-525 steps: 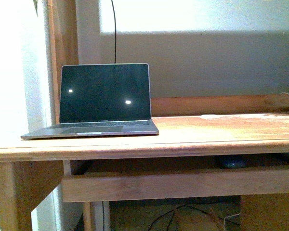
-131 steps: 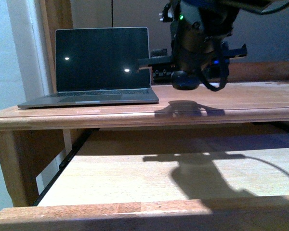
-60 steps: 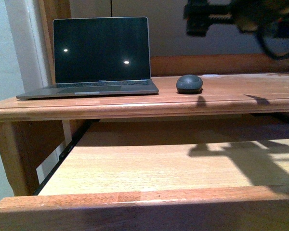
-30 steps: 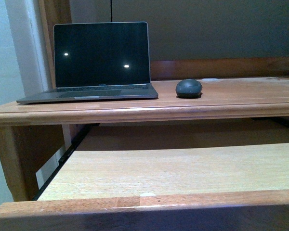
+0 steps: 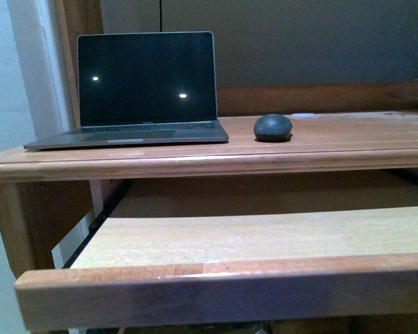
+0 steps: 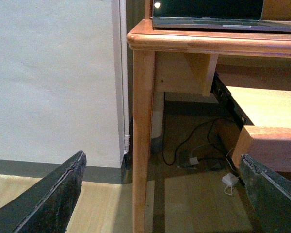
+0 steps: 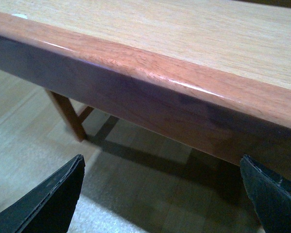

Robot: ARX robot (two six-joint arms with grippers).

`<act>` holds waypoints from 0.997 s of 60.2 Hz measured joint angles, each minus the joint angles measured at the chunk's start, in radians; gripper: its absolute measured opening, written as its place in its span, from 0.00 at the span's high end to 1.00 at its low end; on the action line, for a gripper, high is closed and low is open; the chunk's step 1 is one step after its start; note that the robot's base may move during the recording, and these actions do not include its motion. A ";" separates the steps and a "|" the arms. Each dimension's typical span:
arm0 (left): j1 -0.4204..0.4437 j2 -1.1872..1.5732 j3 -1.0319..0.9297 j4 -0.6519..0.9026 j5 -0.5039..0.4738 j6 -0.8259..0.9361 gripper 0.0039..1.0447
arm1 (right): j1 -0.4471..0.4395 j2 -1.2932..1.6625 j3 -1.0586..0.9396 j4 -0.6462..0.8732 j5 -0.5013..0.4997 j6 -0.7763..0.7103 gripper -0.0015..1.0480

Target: Place mouse

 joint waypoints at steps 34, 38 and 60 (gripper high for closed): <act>0.000 0.000 0.000 0.000 0.000 0.000 0.07 | 0.268 0.616 0.618 0.073 0.588 0.198 0.07; 0.000 0.000 0.000 0.000 0.000 0.000 0.07 | 0.272 0.611 0.618 0.077 0.578 0.208 0.07; 0.000 0.000 0.000 0.000 0.000 0.000 0.07 | 0.189 0.112 0.242 -0.006 0.441 0.296 0.07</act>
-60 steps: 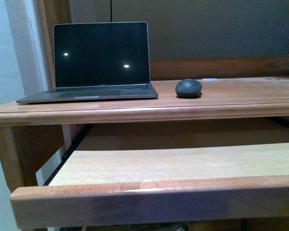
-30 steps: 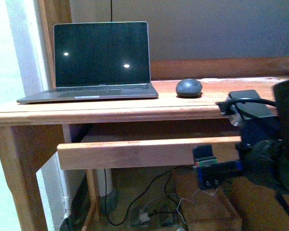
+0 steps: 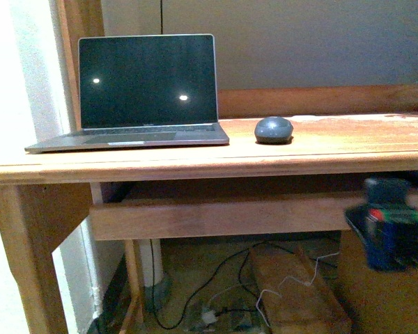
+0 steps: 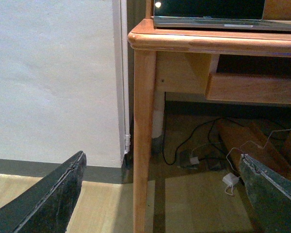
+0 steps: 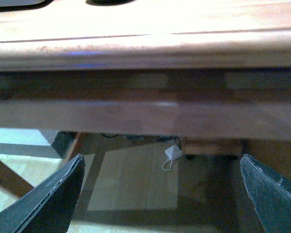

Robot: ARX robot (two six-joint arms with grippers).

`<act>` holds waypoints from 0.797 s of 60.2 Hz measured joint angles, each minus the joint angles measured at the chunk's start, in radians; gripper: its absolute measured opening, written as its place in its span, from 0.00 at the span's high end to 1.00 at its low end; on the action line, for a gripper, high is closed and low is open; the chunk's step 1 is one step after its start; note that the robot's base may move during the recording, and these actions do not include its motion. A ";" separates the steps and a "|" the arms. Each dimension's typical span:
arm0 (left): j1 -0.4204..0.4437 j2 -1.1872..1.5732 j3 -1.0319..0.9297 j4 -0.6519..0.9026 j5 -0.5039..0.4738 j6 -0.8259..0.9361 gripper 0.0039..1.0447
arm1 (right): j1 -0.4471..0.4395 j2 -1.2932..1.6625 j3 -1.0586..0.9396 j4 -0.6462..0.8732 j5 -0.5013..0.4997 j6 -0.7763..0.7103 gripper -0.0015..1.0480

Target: Place mouse

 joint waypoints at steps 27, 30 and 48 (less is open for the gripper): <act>0.000 0.000 0.000 0.000 0.000 0.000 0.07 | 0.198 -1.098 -0.461 -0.492 0.206 0.201 0.07; 0.000 0.000 0.000 0.000 0.000 0.000 0.07 | 0.205 -1.122 -0.488 -0.468 0.222 0.201 0.07; 0.000 0.000 0.000 0.000 0.000 0.000 0.07 | 0.045 -1.286 -0.551 -0.449 0.169 -0.056 0.39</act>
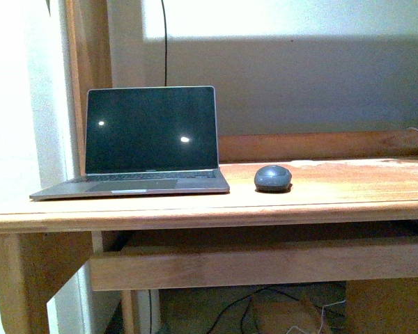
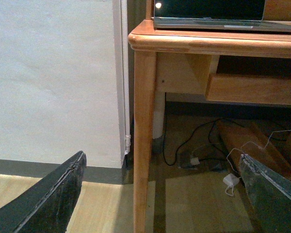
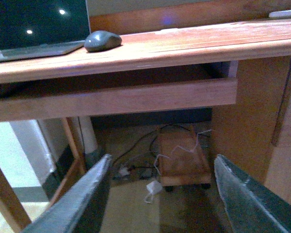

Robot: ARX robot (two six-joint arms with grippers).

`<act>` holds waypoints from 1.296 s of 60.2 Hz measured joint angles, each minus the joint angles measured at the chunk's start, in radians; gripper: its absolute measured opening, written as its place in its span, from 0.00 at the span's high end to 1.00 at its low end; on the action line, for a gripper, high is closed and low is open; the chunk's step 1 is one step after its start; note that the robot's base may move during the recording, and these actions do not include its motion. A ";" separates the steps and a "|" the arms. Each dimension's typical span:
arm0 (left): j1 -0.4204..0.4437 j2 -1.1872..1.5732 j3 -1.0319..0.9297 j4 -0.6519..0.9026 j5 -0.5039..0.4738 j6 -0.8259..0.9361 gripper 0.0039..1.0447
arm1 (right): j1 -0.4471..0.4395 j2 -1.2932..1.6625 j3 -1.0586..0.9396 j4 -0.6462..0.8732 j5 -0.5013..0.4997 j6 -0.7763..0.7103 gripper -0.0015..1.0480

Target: Place mouse

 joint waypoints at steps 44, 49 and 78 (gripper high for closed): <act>0.000 0.000 0.000 0.000 0.000 0.000 0.07 | -0.289 -0.004 0.007 -0.053 -0.275 -0.087 0.70; 0.000 0.000 0.000 0.000 0.000 0.000 0.07 | -0.289 -0.004 0.007 -0.053 -0.275 -0.087 0.57; 0.000 0.000 0.000 0.000 0.000 0.000 0.07 | -0.289 -0.004 0.007 -0.053 -0.275 -0.087 0.07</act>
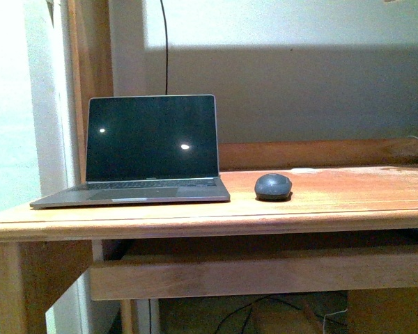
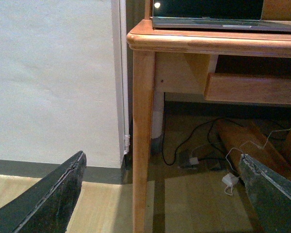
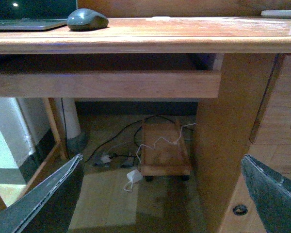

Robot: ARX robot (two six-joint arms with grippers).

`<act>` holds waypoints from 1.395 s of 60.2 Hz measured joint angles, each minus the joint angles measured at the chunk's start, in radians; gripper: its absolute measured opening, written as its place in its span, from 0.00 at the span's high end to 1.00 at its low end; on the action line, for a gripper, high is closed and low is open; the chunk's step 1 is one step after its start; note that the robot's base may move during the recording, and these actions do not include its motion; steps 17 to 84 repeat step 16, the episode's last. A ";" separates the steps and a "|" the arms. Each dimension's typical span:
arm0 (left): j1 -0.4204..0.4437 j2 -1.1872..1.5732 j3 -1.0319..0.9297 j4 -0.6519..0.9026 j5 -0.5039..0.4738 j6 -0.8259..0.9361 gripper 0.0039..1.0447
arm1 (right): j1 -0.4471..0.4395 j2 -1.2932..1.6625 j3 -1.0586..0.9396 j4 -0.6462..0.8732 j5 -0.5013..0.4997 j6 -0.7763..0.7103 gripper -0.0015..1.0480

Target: Place mouse

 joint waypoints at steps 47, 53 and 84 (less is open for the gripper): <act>0.000 0.000 0.000 0.000 0.000 0.000 0.07 | 0.000 0.000 0.000 0.000 0.000 0.000 0.07; 0.000 0.000 0.000 0.000 0.000 0.000 0.07 | 0.000 0.000 0.000 0.000 0.000 0.000 0.07; 0.000 0.000 0.000 0.000 0.000 0.000 0.07 | 0.000 0.000 0.000 0.000 0.000 0.000 0.07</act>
